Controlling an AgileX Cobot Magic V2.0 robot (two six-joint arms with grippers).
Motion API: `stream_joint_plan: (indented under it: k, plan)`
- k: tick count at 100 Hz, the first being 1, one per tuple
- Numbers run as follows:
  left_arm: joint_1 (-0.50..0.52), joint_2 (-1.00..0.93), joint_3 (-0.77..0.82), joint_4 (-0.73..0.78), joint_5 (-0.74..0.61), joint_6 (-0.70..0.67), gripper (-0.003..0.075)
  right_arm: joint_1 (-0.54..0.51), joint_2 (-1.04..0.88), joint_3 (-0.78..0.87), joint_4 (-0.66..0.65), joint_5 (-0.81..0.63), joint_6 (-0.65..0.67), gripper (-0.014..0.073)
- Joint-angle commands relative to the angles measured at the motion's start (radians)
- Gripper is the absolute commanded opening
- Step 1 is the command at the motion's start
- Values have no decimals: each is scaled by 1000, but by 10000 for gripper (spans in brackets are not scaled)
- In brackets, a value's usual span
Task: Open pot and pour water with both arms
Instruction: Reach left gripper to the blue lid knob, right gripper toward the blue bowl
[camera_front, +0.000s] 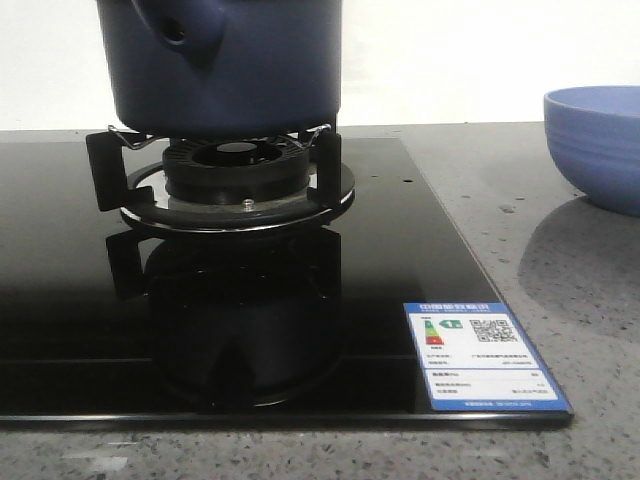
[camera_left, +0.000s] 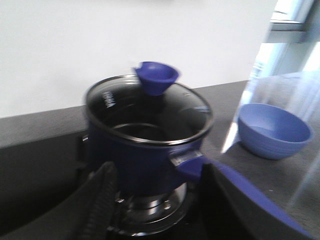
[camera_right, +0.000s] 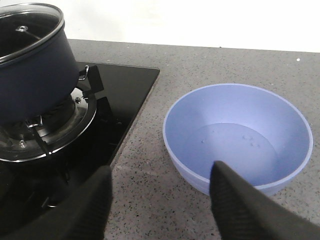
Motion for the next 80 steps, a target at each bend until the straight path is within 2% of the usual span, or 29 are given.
stream_joint_plan:
  k: [1,13,24,36,55,80]
  plan:
    - [-62,56,-35,-130,-57,144,392,5,8,-37,-6,-79,-10,440]
    - [-144,127,-36,-134,-166,241,392,5,8,-37,-8,-79,-10,440]
    - [-167,201,-68,-148,-218,310,392,5,8,-37,-10,-79,-10,440]
    - [-167,306,-142,-209,-215,370,403,5,8,-37,-10,-79,-10,440]
    - [-167,474,-296,-257,-181,420,488,5,8,-37,-10,-77,-10,440]
    - [-167,671,-475,-259,-51,424,494,5,8,-37,-10,-60,-10,440]
